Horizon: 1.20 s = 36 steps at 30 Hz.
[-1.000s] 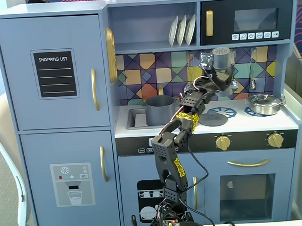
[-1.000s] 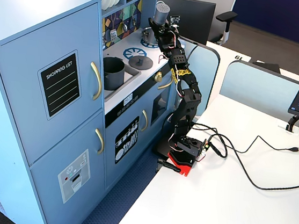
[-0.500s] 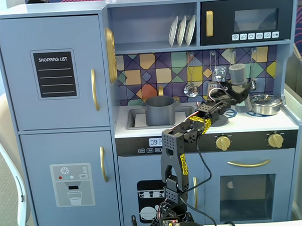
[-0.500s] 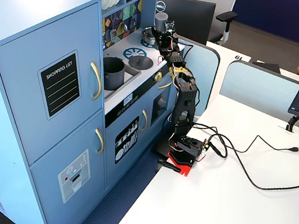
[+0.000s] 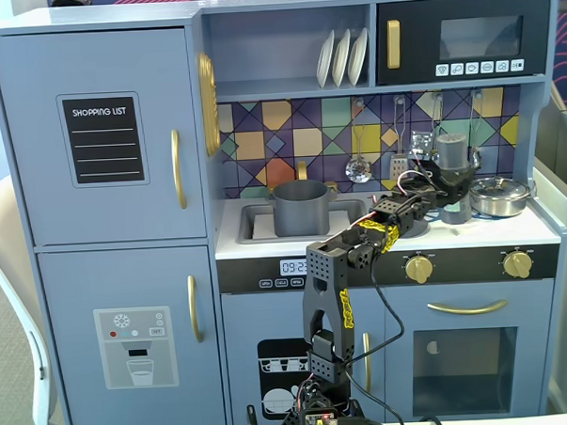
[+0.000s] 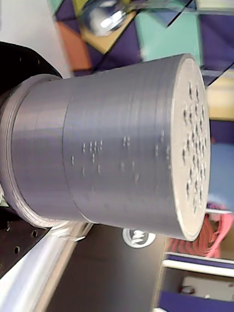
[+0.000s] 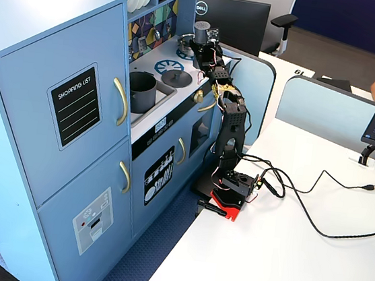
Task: Put salt in the gray recipient
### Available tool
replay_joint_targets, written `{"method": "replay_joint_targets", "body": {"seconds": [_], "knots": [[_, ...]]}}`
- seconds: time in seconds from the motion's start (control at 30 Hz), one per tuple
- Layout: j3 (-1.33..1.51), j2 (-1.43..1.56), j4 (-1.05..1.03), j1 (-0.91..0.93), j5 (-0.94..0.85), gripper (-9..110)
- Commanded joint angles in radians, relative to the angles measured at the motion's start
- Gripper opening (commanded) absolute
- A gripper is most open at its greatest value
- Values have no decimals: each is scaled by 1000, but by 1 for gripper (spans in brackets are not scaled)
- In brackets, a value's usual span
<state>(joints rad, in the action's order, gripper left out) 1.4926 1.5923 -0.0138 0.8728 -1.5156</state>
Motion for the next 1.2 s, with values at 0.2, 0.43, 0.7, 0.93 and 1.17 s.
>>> {"method": "replay_joint_targets", "body": {"seconds": [0.2,0.43,0.7,0.93,1.17], "knots": [[18,2,-2,26,46,0],[41,-8,2,25,54,0],[67,-11,25,31,20,2],[83,2,31,49,29,31],[109,44,40,67,44,50]]}}
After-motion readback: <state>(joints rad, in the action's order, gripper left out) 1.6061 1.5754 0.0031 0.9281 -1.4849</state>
